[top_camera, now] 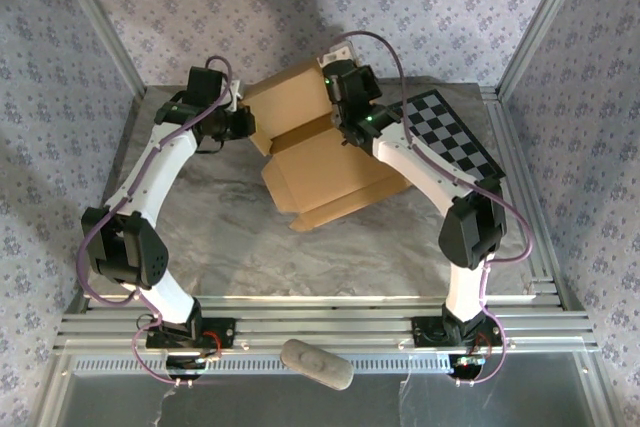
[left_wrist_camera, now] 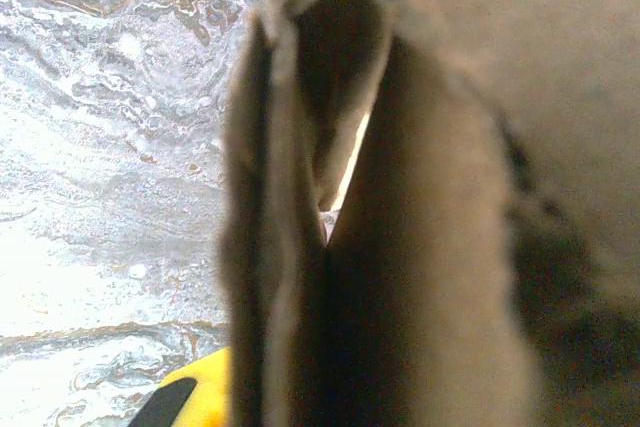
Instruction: Fold the paper box
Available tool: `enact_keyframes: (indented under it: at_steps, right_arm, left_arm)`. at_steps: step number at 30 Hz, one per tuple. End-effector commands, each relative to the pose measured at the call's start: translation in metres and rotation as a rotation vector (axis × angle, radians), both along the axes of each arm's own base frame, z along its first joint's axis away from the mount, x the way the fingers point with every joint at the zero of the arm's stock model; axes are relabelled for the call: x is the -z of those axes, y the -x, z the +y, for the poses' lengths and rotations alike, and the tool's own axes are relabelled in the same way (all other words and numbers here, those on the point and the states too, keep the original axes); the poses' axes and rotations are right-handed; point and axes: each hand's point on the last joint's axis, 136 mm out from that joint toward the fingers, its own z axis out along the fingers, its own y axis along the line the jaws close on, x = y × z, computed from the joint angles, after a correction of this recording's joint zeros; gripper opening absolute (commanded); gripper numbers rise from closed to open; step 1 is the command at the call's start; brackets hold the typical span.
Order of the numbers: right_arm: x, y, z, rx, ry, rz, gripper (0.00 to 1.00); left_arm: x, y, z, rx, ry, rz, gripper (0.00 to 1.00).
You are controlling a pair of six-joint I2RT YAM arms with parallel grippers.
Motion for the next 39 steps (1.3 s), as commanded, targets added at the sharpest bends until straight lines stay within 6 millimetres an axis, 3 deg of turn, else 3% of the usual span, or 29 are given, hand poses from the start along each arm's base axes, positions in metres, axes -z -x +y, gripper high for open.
enact_keyframes:
  at_steps: [1, 6, 15, 27, 39]
  right_arm:
    - [-0.011, 0.006, -0.028, -0.048, -0.174, 0.011, 0.00]
    - [-0.015, 0.007, -0.030, -0.239, -0.331, 0.040, 0.13]
    - [-0.007, -0.002, -0.052, -0.269, -0.368, 0.064, 0.24]
    - [0.004, -0.017, -0.052, -0.262, -0.360, 0.102, 0.30]
    - [0.011, -0.019, -0.045, -0.304, -0.400, 0.145, 0.39]
  left_arm:
    - [-0.023, 0.005, 0.004, -0.011, 0.008, -0.026, 0.00]
    - [-0.027, 0.009, 0.000, 0.013, 0.027, -0.031, 0.00]
    - [-0.029, 0.011, -0.003, 0.033, 0.041, -0.041, 0.00]
    - [-0.032, 0.012, -0.003, 0.036, 0.038, -0.043, 0.00]
    - [-0.032, 0.013, -0.002, 0.034, 0.034, -0.044, 0.00]
